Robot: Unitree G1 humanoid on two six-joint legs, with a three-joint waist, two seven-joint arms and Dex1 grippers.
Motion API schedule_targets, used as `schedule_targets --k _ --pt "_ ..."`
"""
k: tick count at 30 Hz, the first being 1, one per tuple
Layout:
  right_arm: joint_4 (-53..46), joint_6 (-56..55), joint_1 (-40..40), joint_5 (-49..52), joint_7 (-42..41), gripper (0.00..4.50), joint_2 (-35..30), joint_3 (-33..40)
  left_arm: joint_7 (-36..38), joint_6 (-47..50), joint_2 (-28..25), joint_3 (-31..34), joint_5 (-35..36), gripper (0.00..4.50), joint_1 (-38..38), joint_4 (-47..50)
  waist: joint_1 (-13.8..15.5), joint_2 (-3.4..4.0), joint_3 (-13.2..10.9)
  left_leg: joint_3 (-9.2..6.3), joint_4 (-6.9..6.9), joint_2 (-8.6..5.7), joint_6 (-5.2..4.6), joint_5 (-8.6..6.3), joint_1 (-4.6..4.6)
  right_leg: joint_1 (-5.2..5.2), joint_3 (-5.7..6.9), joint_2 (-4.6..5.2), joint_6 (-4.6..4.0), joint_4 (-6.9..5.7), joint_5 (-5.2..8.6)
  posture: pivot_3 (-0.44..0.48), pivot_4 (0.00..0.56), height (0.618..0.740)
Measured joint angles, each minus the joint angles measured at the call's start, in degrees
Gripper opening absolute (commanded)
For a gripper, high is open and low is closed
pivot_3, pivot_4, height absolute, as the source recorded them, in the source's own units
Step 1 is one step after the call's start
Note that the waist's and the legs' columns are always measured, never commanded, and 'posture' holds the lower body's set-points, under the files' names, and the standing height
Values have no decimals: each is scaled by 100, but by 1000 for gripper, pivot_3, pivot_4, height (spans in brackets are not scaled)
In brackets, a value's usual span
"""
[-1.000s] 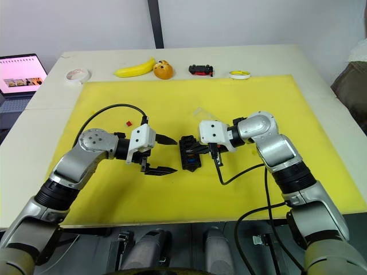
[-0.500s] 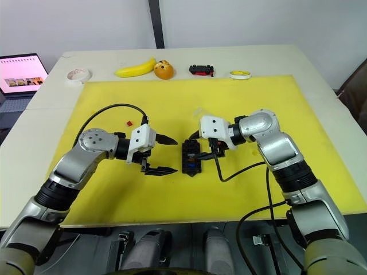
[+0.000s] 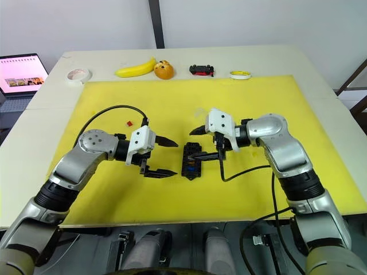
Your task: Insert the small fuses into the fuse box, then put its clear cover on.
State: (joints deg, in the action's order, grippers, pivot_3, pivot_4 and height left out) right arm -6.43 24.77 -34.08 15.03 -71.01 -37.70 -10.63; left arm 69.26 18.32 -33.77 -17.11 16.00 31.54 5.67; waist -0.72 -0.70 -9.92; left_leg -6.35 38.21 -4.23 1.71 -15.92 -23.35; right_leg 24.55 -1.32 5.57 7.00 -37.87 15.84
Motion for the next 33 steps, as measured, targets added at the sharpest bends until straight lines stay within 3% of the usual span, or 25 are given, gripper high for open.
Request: schedule_targets --k 4,25,33 --pt "-298 127 341 93 233 37 8 6 50 -2 2 1 46 4500 -1 12 -1 0 0 1 0 0 0 0 0 0 0 0 0 -1 0 0 150 740" --pt "-806 96 841 -177 874 37 -173 -236 52 -115 32 -1 30 4500 11 -12 8 -2 8 0 1 -1 -1 0 7 -8 0 -1 0 -2 0 0 150 740" --pt "-1295 891 1077 393 1206 37 -52 121 -214 101 74 283 218 4500 -253 67 4 -1 7 -3 0 -1 -1 -1 6 -5 -2 0 0 -3 0 0 150 740"
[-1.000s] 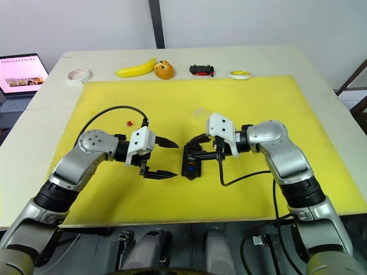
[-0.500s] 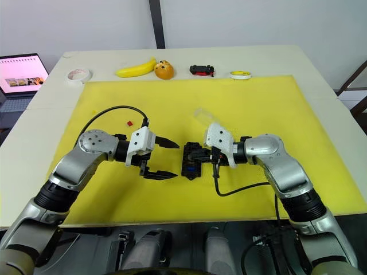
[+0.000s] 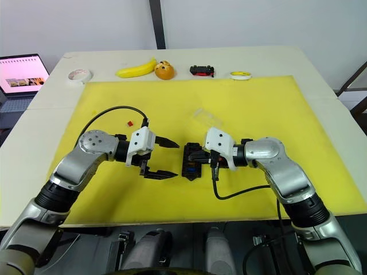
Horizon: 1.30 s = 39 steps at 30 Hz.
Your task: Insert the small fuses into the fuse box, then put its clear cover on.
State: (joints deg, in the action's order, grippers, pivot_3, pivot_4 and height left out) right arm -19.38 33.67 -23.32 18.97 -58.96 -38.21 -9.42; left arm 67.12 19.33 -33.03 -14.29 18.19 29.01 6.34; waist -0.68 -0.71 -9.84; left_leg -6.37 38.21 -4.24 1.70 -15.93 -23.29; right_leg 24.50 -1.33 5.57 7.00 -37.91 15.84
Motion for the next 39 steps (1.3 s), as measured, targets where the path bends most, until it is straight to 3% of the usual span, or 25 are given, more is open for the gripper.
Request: schedule_targets --k 6,7,9,16,20,23,26,31,35,39 --pt "-908 814 979 532 757 37 -438 1806 -958 926 -121 1341 744 4500 -1182 821 47 0 0 -2 -1 -1 -18 -11 0 -3 -3 2 0 1 0 0 150 740" --pt "-918 878 1224 565 827 279 -509 2065 -1083 1116 -191 1557 871 4500 -1383 890 54 0 0 -1 -1 -1 -23 -13 0 -3 -3 2 0 1 0 0 150 740" --pt "-901 1006 1680 630 938 901 -595 2653 -1267 1519 -344 2138 1220 4500 -1849 1036 62 1 0 0 -1 0 -26 -15 2 -3 -4 1 0 0 0 0 150 740" --pt "-532 927 2726 701 823 4477 -1168 4352 -1485 2183 -902 3985 1969 4500 -3088 829 90 4 1 8 -8 3 -29 -17 23 -21 -7 1 -2 1 1 0 150 740" --pt "-69 723 3132 583 754 4477 -1256 4892 -1558 2496 -1161 4918 2134 4500 -3365 -73 98 4 1 15 -10 3 -33 -19 46 -47 -7 2 -2 7 1 0 150 740" --pt "-172 687 3059 630 828 4477 -1242 4774 -1593 2816 -1181 4925 2393 4500 -3235 -163 111 7 -1 7 -22 10 -39 -26 104 -122 3 1 -3 41 2 0 150 740" --pt "-452 786 2728 860 1003 4477 -1173 4487 -1724 3230 -1144 4787 2682 4500 -2977 -46 102 7 -1 5 -22 11 -40 -27 104 -122 2 3 -3 44 2 0 150 740" --pt "-1068 1185 1934 1445 1321 4477 -931 3610 -2550 4635 -548 4467 3639 4500 -2162 80 99 8 0 1 -22 10 -39 -26 98 -114 2 3 -1 44 1 0 150 740" --pt "-1594 1346 1491 1802 1523 4477 -665 2805 -3051 5515 -451 4021 3991 4500 -1639 103 93 8 0 -1 -22 8 -38 -26 96 -110 2 1 -1 44 1 0 150 740" --pt "-1540 1286 522 1556 2000 4477 46 1449 -3916 6759 419 4255 4587 4500 -214 -991 111 2 1 -8 -14 3 -28 -21 92 -107 10 -1 -3 37 -3 0 150 740"
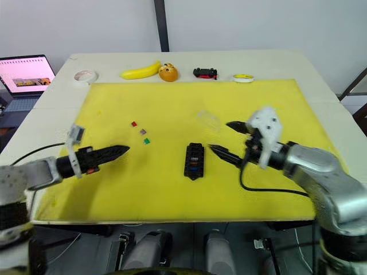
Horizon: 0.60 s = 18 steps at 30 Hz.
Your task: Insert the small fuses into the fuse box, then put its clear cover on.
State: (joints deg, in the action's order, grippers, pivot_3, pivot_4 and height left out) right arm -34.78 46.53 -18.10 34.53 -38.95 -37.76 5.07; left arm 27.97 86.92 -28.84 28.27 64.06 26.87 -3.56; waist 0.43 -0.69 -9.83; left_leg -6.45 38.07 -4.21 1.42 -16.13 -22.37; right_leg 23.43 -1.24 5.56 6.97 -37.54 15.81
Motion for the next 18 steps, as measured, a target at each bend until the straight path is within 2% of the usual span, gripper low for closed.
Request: schedule_targets --k 2,7,18 --pt "6 -83 -70 -192 80 4477 86 -501 -281 320 201 184 108 4500 228 -342 -24 -1 1 5 -3 0 21 12 0 6 -4 0 0 0 1 0 150 740" --pt "194 -190 -292 -614 271 4477 294 -1135 -1111 508 544 840 16 4500 531 -1234 -111 -5 2 7 -8 -4 27 15 -14 31 -10 1 0 -3 1 0 150 740" --pt "482 -457 -338 -1079 275 4477 415 -1537 -1702 497 756 1210 26 4500 785 -1550 -100 -6 3 5 -7 -6 29 16 -13 28 -11 3 0 -5 1 0 150 740"
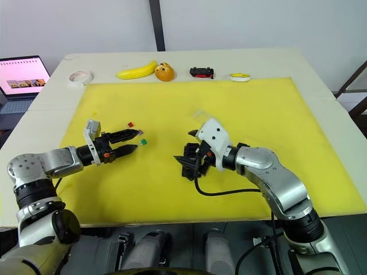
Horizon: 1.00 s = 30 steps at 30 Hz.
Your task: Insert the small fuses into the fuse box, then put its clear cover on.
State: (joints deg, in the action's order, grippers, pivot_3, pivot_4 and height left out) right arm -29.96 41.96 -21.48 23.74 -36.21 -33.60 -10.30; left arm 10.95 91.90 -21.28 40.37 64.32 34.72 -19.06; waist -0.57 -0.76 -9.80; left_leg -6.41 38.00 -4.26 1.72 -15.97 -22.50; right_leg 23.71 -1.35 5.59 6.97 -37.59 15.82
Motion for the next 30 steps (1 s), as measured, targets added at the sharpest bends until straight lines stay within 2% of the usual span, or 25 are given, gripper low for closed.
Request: schedule_targets --k 7,15,30 --pt "0 1 1 -103 9 4477 0 0 -188 -8 240 54 -99 4500 64 33 28 0 1 -2 1 -3 0 0 1 -4 0 2 0 0 0 0 150 740" --pt "2 2 0 -142 -2 4477 -18 4 -212 -327 455 -177 -423 4500 165 51 132 0 4 -2 5 -8 0 0 9 -18 0 4 0 2 0 0 150 740" --pt "6 2 64 -240 43 4477 -35 164 161 -527 442 -339 -704 4500 378 -409 154 0 6 -16 6 -16 0 0 11 -29 6 7 1 6 -1 0 150 740"
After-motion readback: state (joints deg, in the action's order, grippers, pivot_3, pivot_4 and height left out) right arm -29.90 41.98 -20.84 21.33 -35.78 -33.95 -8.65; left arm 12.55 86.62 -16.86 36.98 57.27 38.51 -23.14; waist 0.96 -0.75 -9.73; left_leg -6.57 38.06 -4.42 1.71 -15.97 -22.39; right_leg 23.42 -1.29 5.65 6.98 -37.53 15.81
